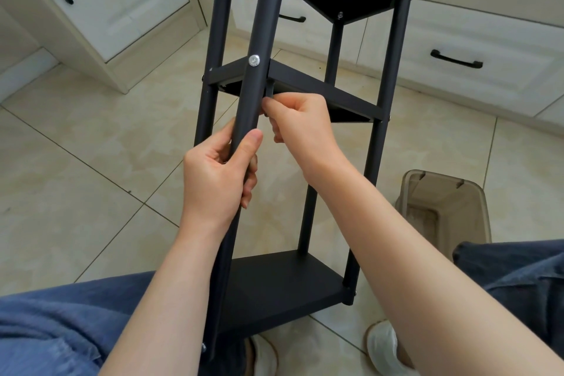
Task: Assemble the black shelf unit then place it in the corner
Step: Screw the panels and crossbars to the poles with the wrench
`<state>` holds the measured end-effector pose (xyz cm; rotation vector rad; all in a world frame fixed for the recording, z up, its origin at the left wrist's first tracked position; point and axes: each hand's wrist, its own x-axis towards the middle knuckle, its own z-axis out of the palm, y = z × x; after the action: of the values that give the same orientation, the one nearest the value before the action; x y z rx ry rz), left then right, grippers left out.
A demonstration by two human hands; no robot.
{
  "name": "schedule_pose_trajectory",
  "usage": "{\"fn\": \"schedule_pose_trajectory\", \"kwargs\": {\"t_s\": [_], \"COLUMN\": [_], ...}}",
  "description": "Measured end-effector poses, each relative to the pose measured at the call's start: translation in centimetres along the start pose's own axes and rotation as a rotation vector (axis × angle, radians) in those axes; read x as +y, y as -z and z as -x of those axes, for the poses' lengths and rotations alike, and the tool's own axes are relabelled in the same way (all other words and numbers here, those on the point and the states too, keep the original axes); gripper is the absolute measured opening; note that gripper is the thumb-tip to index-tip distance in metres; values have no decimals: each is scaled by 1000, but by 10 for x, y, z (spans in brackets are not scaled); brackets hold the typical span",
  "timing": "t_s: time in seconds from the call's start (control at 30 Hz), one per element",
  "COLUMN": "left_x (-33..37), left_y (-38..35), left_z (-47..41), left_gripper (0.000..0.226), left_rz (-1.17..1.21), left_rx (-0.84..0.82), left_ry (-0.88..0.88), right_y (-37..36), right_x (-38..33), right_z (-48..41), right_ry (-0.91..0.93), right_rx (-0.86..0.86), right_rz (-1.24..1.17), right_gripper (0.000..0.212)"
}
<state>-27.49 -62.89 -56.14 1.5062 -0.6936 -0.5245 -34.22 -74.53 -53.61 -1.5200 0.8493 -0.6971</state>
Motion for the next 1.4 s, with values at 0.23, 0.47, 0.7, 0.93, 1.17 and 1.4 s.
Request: {"fn": "schedule_pose_trajectory", "kwargs": {"t_s": [0.23, 0.47, 0.7, 0.93, 1.17, 1.4], "left_x": [0, -2, 0, 1, -2, -2], "left_y": [-1, 2, 4, 2, 4, 6], "left_z": [-1, -2, -3, -5, -8, -11], "left_gripper": [23, 26, 26, 18, 24, 29], "left_rz": [20, 19, 29, 30, 10, 28], "left_rx": [2, -4, -32, -65, -59, -56], "left_ry": [11, 13, 21, 20, 17, 26], "right_y": [-2, -2, -3, -12, -23, -26], "right_x": [1, -1, 4, 12, 18, 22], "right_z": [-5, -6, -6, -8, -14, -17], "right_ry": [-21, -1, 40, 74, 133, 171], "right_rx": [-5, 19, 46, 110, 176, 195], "right_rz": [25, 8, 36, 4, -37, -10], "right_gripper": [32, 29, 34, 23, 20, 27]}}
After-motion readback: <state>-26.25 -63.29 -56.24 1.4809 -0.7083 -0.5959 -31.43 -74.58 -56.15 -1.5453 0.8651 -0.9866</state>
